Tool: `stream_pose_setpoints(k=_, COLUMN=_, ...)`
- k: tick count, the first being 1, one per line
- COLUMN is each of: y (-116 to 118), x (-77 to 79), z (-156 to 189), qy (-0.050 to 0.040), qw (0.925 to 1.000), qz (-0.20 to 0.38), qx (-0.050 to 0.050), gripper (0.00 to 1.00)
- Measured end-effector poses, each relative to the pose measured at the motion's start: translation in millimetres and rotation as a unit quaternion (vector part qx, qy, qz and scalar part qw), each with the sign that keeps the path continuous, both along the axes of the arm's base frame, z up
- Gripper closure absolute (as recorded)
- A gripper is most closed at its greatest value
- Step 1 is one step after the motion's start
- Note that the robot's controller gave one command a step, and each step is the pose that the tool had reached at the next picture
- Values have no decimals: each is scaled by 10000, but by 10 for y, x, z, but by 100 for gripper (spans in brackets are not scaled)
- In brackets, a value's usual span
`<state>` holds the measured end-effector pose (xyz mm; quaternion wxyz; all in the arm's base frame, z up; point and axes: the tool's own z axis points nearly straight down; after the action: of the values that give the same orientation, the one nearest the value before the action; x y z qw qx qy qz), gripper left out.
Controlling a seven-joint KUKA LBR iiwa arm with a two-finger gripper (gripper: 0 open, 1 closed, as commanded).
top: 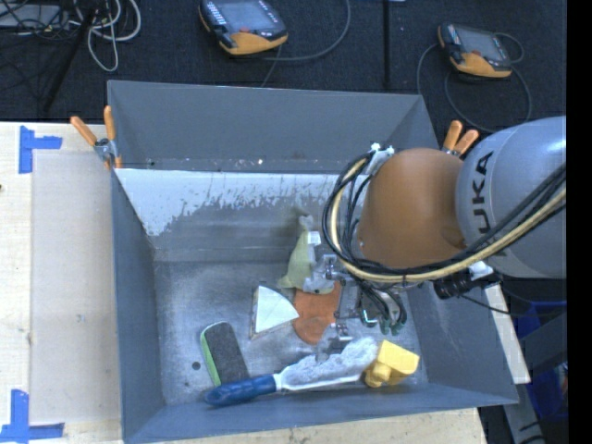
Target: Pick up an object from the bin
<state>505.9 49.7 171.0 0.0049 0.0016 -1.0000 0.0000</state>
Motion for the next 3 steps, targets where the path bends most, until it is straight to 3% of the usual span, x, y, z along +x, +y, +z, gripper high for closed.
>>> stream_pose_setpoints(k=1, y=-3, x=19, z=37, qy=-38, qw=10000, qz=-10, qx=2, gripper=0)
stream_pose_setpoints(k=2, y=-44, x=-188, z=-555, qy=-25, qw=9986, qz=519, qx=-3, gripper=0)
stream_pose_setpoints(k=3, y=-145, x=-239, z=-954, qy=-219, qw=9968, qz=763, qx=15, gripper=0)
